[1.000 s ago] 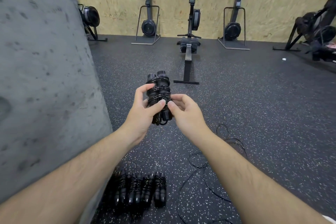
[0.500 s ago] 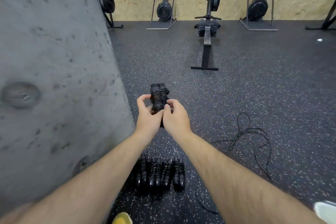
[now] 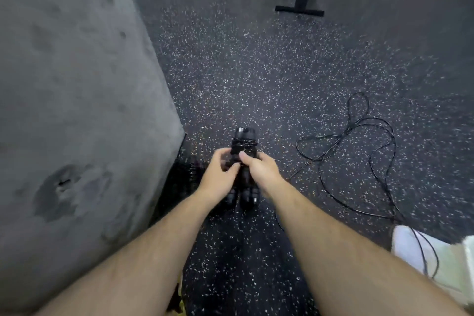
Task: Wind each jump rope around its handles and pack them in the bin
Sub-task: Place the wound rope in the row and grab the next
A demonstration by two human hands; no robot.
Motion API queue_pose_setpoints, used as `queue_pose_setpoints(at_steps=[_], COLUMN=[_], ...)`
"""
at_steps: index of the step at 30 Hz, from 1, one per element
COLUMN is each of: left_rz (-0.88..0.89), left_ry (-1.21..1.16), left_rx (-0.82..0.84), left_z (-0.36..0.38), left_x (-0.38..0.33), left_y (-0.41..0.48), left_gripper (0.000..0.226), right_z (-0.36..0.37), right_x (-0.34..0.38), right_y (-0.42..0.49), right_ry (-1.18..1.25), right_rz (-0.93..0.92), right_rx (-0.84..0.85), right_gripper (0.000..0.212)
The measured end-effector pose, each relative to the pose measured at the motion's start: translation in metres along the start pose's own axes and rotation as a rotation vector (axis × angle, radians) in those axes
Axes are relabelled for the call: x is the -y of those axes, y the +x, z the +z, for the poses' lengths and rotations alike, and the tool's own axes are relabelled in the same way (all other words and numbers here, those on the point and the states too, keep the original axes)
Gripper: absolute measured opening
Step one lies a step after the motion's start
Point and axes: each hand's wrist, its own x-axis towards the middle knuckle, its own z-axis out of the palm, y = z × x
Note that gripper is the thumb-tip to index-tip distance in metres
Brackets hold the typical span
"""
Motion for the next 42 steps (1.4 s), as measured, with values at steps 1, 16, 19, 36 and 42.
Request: queue_pose_setpoints(at_steps=[1, 16, 19, 36, 42], left_rz=[-0.036, -0.009, 0.127, 0.041, 0.042], left_ry=[0.012, 0.632, 0.603, 1.205, 1.145], left_rx=[-0.015, 0.021, 0.029, 0.649, 0.632], left_z=[0.008, 0.048, 0.067, 0.222, 0.217], left_x=[0.015, 0.076, 0.070, 0.113, 0.114], left_y=[0.004, 0.021, 0.006, -0.040, -0.037], left_gripper=[0.032, 0.032, 0.024, 0.041, 0.024], right_z=[0.003, 0.002, -0.017, -0.180, -0.191], right_x=[-0.014, -0.089, -0.098, -0.188, -0.184], right_y=[0.010, 0.036, 0.028, -0.006, 0.011], right_ry=[-0.043, -0.527, -0.518, -0.873, -0.921], right_rz=[0.013, -0.046, -0.112, 0.124, 0.104], right_rx=[-0.024, -0.001, -0.061, -0.071, -0.073], right_gripper=[0.022, 0.037, 0.032, 0.048, 0.042])
